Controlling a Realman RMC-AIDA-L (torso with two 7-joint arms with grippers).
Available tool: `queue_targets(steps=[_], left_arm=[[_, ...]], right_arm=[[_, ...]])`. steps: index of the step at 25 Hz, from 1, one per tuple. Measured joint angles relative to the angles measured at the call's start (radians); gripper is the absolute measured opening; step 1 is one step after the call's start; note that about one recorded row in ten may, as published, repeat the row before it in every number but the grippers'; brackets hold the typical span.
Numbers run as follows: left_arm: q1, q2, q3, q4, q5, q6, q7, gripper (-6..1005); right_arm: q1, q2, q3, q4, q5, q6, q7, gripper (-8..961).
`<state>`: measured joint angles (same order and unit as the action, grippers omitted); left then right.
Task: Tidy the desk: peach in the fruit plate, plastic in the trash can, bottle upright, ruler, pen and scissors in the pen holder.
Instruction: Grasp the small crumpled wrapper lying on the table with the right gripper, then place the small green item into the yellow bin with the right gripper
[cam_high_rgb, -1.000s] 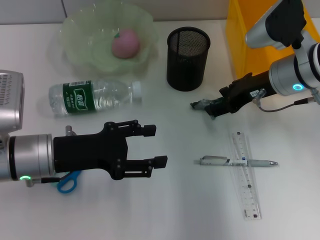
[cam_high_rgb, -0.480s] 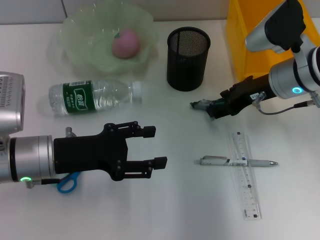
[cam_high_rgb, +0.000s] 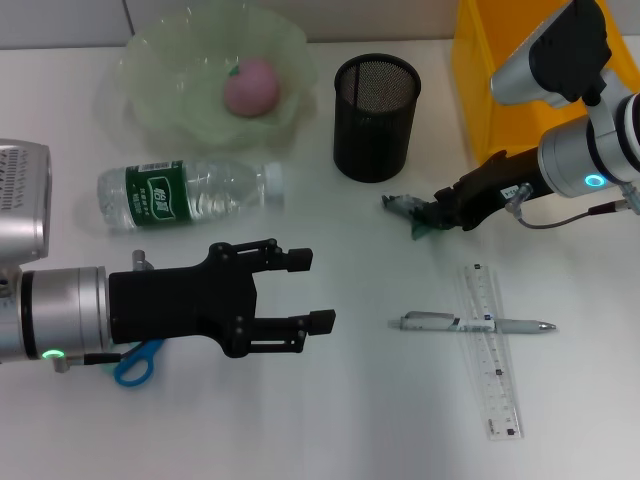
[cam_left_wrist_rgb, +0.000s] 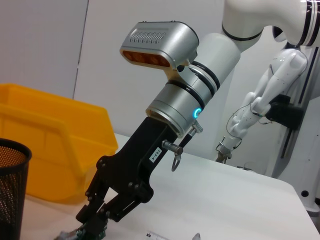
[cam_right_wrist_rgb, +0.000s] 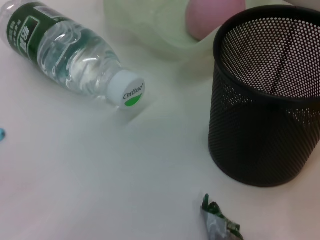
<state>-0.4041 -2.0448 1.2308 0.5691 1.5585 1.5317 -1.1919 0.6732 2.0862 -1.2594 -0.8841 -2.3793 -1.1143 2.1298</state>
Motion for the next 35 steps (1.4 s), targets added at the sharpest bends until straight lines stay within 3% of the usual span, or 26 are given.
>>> queue_targets(steps=[7,13,18,24,27,35], left_arm=[[-0.001,0.0,-0.004,0.0,0.0,-0.01,0.0,785],[-0.002,0.0,-0.008,0.0,0.0,-0.012,0.0,785],[-0.002,0.001,-0.008,0.0,0.0,-0.021,0.0,785],[-0.002,0.0,-0.008,0.0,0.0,-0.028,0.003,785],[-0.003,0.0,-0.008,0.002,0.0,-0.028,0.003,785],[-0.004,-0.002,-0.01,0.001,0.0,-0.035,0.008,785]], right_arm=[[-0.015,0.0,0.0,0.0,0.005,0.028,-0.013,101],[-0.074,0.0,0.005,-0.035,0.131,0.025,-0.078,-2],[-0.155,0.001,0.022,-0.08,0.28,-0.001,-0.18,-2],[-0.27,-0.002,0.069,-0.042,0.642,-0.03,-0.454,-2],[-0.31,-0.003,0.098,0.007,0.794,-0.094,-0.608,-2],[-0.334,-0.002,0.25,0.216,1.006,-0.205,-0.881,-1]])
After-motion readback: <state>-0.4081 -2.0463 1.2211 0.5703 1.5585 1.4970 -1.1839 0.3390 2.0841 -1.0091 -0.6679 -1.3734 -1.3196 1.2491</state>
